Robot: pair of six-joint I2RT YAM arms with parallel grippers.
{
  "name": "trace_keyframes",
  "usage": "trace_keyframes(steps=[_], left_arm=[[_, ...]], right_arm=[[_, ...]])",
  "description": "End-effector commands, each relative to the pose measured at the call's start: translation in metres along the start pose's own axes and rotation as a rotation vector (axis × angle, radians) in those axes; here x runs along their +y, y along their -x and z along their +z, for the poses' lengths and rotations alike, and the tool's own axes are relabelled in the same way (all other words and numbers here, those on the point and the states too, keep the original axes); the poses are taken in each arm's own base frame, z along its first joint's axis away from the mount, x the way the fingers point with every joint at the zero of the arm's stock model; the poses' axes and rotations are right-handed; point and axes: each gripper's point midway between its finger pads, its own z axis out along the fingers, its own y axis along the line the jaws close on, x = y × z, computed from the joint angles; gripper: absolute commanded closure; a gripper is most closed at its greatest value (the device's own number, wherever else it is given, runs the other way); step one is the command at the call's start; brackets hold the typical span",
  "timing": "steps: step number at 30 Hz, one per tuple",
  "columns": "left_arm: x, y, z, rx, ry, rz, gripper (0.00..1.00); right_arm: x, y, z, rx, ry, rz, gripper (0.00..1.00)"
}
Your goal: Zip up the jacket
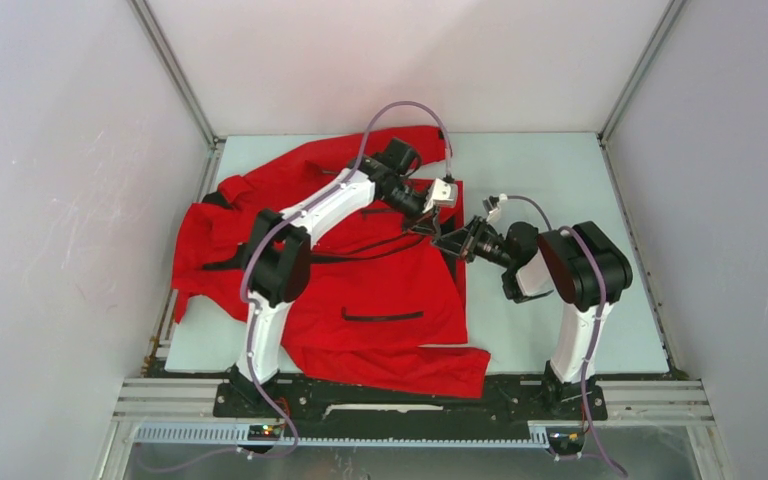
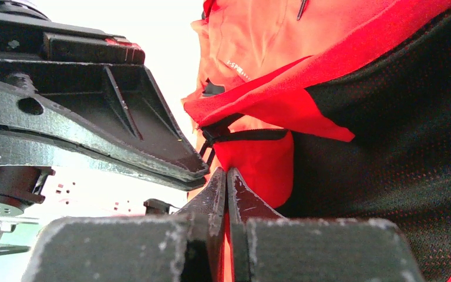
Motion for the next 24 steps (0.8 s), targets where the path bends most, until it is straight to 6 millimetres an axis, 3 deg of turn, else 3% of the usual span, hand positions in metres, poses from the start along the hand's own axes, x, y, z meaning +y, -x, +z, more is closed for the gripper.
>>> trace_keyframes(steps=[1,10,21,24], left_arm=[[0.009,0.032,-0.021,-0.105,0.100,0.086,1.00],[-0.003,0.040,-0.035,-0.166,0.161,0.099,1.00],[-0.009,0.012,-0.030,-0.173,0.205,-0.013,1.00],[-0.012,0.012,-0.034,-0.178,0.223,-0.026,0.90]], right_arm=[[0.015,0.014,0.001,-0.021,0.084,-0.032,1.00],[0.017,0.018,-0.002,-0.033,0.086,-0.042,1.00],[0.022,0.016,0.001,-0.013,0.101,-0.072,1.00],[0.021,0.015,0.003,-0.008,0.099,-0.072,1.00]])
